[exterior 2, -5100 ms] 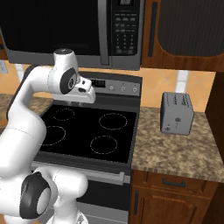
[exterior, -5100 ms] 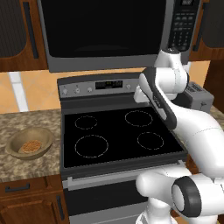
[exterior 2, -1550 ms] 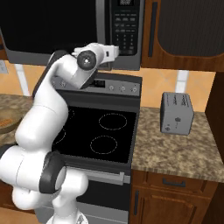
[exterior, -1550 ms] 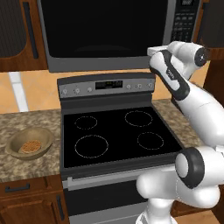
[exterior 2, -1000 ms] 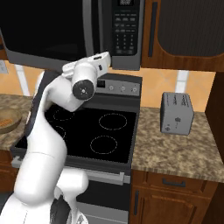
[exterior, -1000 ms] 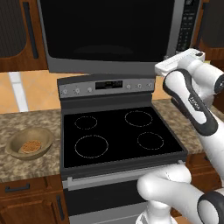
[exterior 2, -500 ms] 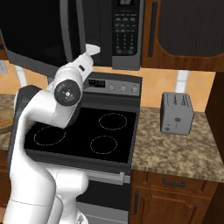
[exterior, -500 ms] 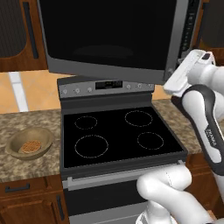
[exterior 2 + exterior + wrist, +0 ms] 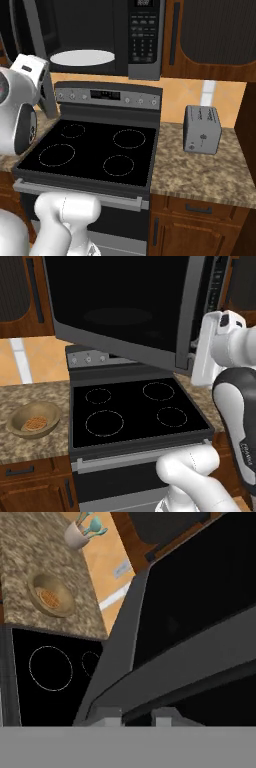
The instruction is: Open the microwave, place the bowl with waffle inside the microwave, then close the microwave door and turn it on.
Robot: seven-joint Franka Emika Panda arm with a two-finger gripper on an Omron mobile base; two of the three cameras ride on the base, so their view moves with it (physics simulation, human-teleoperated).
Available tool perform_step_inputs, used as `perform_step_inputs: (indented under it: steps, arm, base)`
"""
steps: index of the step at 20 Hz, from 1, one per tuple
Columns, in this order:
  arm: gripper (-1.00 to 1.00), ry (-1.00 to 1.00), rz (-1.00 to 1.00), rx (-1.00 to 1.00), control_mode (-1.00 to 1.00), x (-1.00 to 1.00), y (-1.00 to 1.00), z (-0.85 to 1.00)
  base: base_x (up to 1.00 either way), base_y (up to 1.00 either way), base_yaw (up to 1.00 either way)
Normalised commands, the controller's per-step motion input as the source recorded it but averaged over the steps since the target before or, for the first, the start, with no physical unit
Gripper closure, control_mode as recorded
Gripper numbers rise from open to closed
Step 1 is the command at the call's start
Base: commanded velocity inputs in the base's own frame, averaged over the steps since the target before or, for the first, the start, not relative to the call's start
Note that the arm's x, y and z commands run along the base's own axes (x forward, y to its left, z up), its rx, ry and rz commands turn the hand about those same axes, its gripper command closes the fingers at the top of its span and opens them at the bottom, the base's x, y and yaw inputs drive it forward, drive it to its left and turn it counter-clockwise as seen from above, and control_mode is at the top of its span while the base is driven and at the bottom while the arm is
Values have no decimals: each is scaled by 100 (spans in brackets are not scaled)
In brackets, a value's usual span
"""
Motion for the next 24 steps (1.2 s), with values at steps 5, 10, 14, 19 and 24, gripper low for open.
perform_step_inputs:
  steps: [5,10,14,19,24]
  arm:
    - [-100,1,6,-16,-100,-100,-4,-1]
    - [-100,0,5,6,-100,-54,-99,-2]
    - [-100,-5,23,14,-100,6,-74,-3]
    - [-100,-33,35,10,-100,25,-8,-40]
    - [-100,-42,39,5,-100,42,1,-57]
  base:
    - [0,0,0]
    - [0,0,0]
    - [0,0,0]
    - [0,0,0]
    - [0,0,0]
